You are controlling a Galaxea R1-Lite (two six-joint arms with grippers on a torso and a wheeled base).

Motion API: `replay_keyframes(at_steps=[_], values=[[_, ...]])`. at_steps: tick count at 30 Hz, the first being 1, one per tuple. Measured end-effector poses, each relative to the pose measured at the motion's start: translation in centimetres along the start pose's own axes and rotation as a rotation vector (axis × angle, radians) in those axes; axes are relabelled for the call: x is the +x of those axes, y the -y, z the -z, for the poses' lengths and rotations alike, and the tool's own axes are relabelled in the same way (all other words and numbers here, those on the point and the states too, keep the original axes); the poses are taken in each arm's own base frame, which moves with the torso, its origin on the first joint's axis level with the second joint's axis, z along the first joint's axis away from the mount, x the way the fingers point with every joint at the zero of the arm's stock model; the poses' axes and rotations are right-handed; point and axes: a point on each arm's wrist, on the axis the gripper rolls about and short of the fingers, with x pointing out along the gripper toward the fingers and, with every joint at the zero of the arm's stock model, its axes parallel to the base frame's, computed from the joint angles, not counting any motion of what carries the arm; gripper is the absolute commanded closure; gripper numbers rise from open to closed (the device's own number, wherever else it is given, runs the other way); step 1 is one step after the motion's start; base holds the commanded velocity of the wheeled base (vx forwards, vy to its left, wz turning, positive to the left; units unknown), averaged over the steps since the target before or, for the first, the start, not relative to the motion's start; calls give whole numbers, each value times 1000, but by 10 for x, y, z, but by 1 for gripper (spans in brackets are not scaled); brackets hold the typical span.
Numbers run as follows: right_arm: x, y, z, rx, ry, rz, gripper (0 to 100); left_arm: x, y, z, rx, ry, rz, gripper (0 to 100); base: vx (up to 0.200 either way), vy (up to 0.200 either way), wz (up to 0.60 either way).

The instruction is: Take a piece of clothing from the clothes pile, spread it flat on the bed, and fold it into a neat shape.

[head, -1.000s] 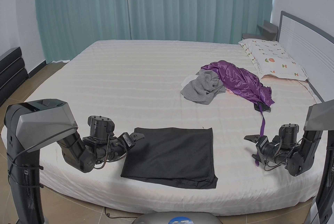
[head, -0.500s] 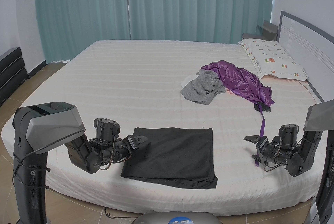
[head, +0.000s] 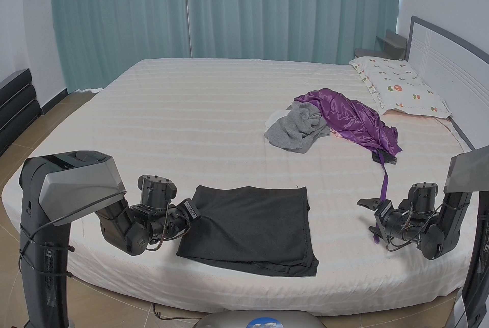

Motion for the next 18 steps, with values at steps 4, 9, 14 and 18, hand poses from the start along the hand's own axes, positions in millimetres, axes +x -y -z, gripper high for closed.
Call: replay_keyframes(at_steps=[4, 9, 14, 18], values=[[0, 0, 0, 0, 0, 0, 0, 0, 0, 0, -31, 3, -2, 100, 0, 0, 0], [0, 0, 0, 0, 0, 0, 0, 0, 1, -1, -47, 8, 3, 100, 0, 0, 0], [0, 0, 0, 0, -1, 0, 0, -1, 2, -1, -58, 8, 4, 100, 0, 0, 0], [1, 0, 0, 0, 0, 1, 0, -2, 2, -2, -66, 9, 5, 100, 0, 0, 0]])
